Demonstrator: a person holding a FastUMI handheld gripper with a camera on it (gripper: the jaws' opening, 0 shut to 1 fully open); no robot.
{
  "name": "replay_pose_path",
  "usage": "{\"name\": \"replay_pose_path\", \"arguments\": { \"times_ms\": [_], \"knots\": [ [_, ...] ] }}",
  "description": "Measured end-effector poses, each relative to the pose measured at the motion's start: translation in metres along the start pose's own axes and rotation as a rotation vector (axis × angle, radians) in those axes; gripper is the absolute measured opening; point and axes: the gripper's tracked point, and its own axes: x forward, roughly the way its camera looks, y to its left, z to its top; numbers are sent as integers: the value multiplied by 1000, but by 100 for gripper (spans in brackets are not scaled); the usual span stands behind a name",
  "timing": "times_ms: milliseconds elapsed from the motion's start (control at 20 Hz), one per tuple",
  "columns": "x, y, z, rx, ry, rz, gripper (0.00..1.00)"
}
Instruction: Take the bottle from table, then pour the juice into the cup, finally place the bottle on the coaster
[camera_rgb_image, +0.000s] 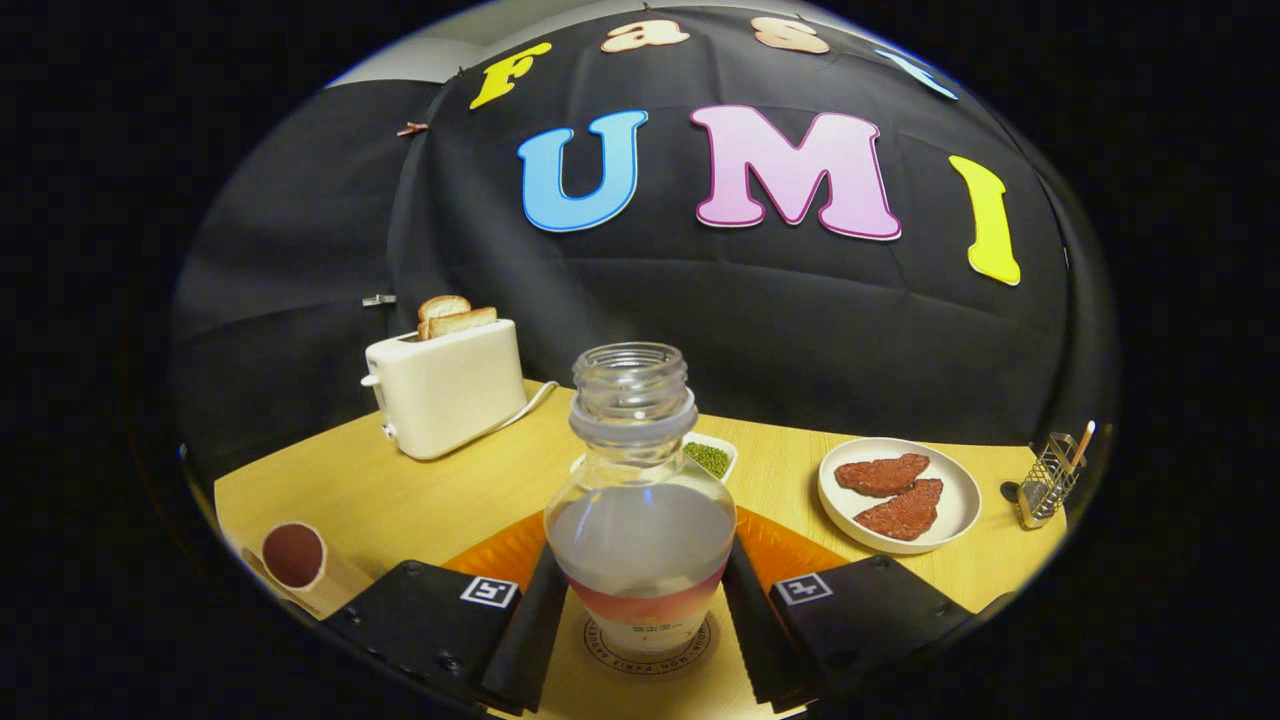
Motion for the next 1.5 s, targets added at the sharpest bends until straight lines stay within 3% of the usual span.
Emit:
{"name": "replay_pose_path", "arguments": {
  "times_ms": [500,600,700,1200,1500],
  "knots": [
    [-5,7,-9,18,3,23,82],
    [-6,5,-5,8,-5,16,95],
    [-7,5,-6,24,4,10,99],
    [-28,0,-3,60,49,-1,99],
    [-66,-2,9,72,51,-7,99]
  ]
}}
